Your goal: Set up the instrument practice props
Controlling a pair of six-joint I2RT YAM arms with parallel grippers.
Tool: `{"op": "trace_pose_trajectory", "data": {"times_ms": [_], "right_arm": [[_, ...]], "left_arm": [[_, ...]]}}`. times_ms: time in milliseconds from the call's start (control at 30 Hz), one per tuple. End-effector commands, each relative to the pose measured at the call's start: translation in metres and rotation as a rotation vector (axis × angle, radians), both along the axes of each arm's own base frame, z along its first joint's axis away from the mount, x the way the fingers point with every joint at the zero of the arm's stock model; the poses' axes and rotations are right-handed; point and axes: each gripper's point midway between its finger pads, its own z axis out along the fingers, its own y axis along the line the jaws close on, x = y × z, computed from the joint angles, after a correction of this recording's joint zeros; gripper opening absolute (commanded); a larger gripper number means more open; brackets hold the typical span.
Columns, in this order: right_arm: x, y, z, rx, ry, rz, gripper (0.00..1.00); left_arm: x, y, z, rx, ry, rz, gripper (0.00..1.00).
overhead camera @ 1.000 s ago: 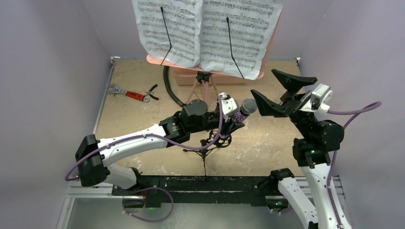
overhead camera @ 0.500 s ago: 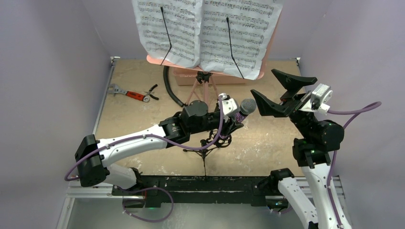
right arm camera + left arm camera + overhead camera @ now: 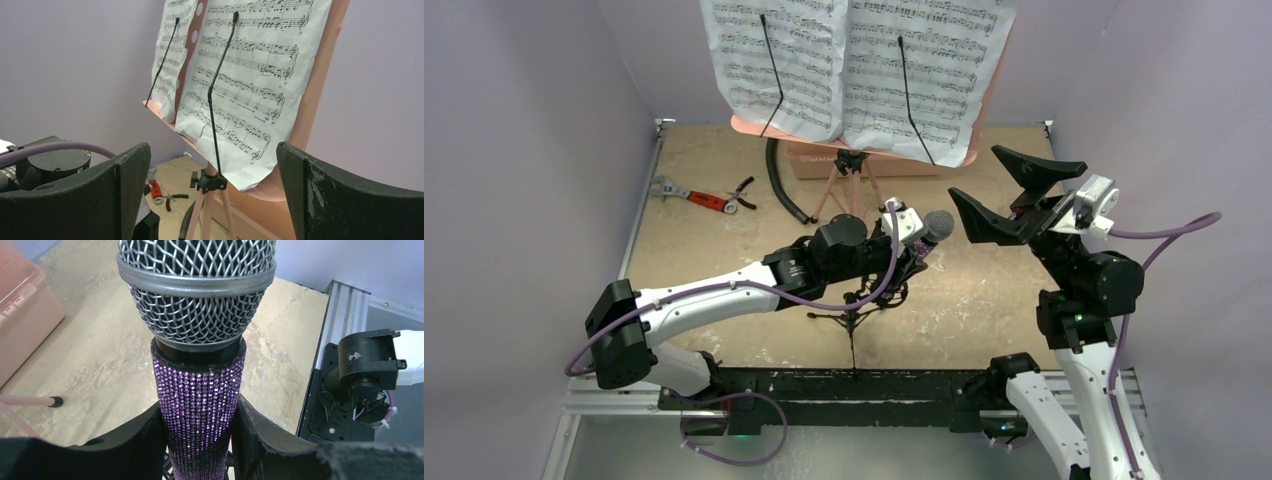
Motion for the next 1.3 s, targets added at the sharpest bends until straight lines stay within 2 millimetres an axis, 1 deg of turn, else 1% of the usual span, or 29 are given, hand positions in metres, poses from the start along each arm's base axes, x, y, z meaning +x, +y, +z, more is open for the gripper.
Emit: {"op": "trace_pose_trajectory", "data": {"times_ms": [0,200,533,700,767,800,867,933,1067,1133,1267], "right_arm": [[-0.002,-0.001,0.002,0.014,-0.008,0.003,0.98],[0.000,0.000,0.001,0.013,-0.005,0.005,0.98],[0.001,0.000,-0.002,0.014,0.003,0.004,0.98],[0.000,0.000,-0.004,0.012,0.009,0.005,0.98],[0.001,-0.002,-0.005,0.023,0.012,-0.002,0.98],[0.000,-0.002,-0.005,0.028,0.013,-0.002,0.98],[-0.001,-0.002,-0.004,0.029,0.010,-0.002,0.98],[0.000,-0.003,-0.005,0.029,0.014,-0.007,0.98],[0.001,-0.003,-0.005,0.032,0.017,-0.005,0.98],[0.001,-0.003,-0.007,0.030,0.021,-0.007,0.98],[0.002,-0.003,-0.007,0.031,0.022,-0.006,0.98]], "left_arm": [[0.001,0.000,0.003,-0.027,0.021,0.028,0.00],[0.001,0.002,-0.013,-0.007,0.059,0.046,0.00],[-0.005,0.008,-0.043,0.043,0.105,0.048,0.00],[-0.006,0.010,-0.047,0.056,0.100,0.048,0.00],[-0.006,0.010,-0.043,0.050,0.093,0.044,0.07],[-0.006,0.009,-0.041,0.045,0.088,0.042,0.12],[-0.005,0.008,-0.035,0.034,0.076,0.043,0.26],[-0.003,0.006,-0.026,0.014,0.060,0.045,0.38],[-0.001,0.000,-0.004,-0.046,0.032,0.038,0.56],[0.000,-0.004,0.006,-0.076,0.016,0.034,0.60],[0.007,-0.009,0.023,-0.117,-0.006,0.055,0.63]]}}
